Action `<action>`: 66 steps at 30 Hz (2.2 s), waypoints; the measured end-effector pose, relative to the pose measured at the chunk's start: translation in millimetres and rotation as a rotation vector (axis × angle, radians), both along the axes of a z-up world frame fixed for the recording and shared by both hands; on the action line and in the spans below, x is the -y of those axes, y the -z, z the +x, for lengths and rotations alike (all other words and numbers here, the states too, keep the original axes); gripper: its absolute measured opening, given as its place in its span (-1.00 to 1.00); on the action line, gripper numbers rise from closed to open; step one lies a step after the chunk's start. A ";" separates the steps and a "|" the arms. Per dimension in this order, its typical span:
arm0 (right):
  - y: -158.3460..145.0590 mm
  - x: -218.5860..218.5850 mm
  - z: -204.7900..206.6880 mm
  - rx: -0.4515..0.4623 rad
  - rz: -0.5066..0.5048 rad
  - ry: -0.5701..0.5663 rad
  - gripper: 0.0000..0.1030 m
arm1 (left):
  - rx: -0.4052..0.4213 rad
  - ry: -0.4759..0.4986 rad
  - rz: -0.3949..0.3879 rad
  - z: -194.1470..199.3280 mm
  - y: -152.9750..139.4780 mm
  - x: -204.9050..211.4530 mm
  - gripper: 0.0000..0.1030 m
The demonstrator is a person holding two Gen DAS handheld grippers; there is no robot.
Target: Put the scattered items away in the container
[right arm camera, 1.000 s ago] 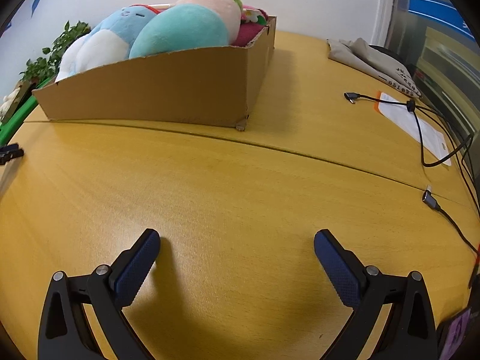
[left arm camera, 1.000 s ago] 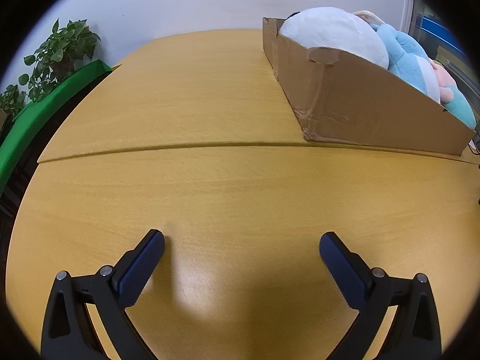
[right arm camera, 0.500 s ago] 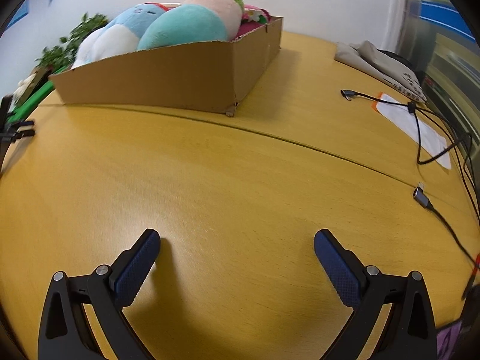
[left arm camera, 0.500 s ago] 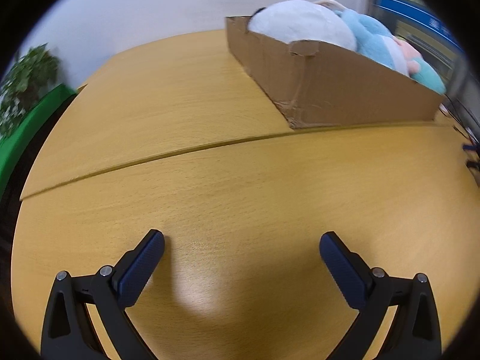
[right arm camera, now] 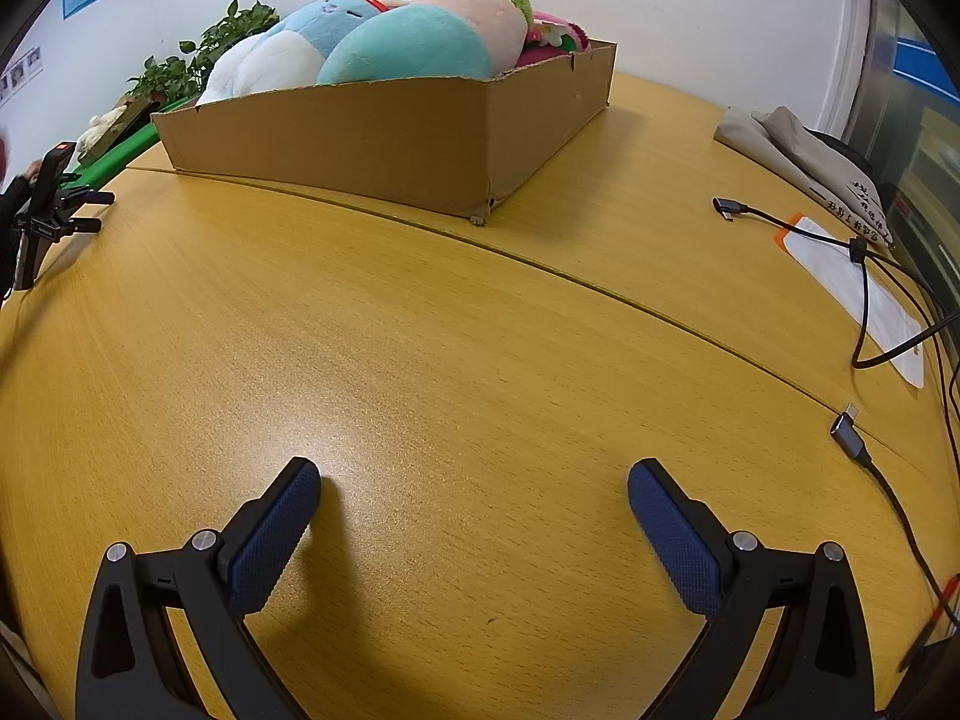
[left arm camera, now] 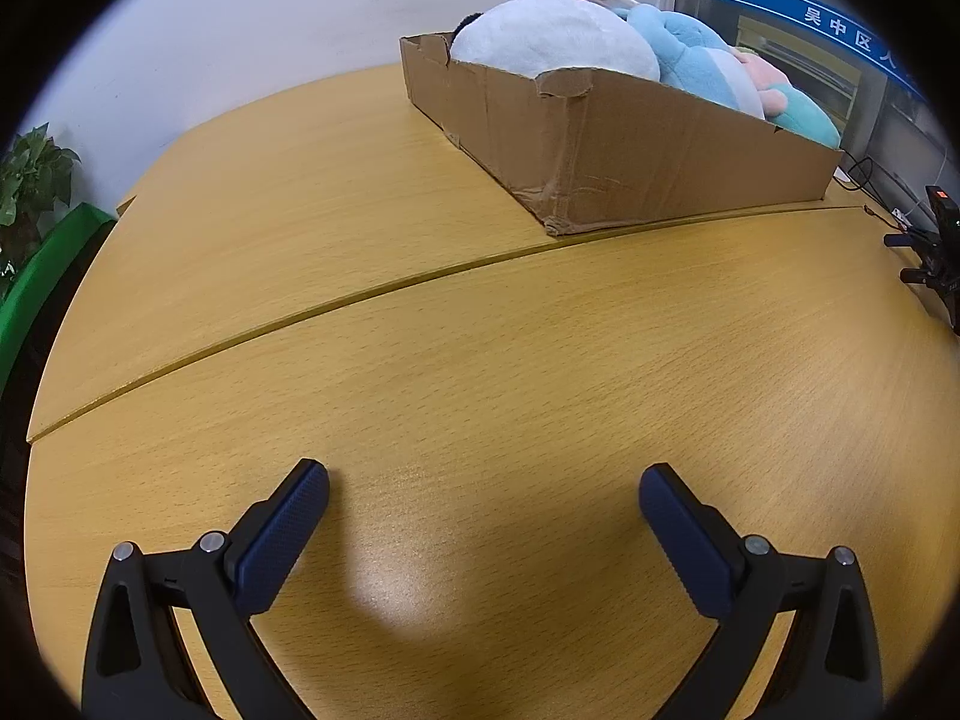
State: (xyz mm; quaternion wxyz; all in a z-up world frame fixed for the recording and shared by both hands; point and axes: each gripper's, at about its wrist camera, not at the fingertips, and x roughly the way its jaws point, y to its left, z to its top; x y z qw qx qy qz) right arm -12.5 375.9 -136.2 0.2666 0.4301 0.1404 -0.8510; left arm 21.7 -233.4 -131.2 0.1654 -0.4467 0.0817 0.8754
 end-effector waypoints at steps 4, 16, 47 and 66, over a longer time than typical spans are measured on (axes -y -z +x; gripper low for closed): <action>-0.1 0.2 0.4 0.000 0.000 0.000 1.00 | -0.001 0.000 0.000 0.3 0.5 -0.6 1.00; 0.0 0.4 0.5 -0.001 0.000 0.001 1.00 | -0.002 0.000 0.000 0.5 1.2 -1.2 1.00; -0.1 2.9 1.4 -0.001 0.001 0.041 1.00 | -0.002 0.000 0.000 0.4 1.7 -2.2 1.00; 0.2 2.1 1.0 -0.002 0.002 0.040 1.00 | -0.003 0.000 -0.001 5.3 0.2 -6.7 1.00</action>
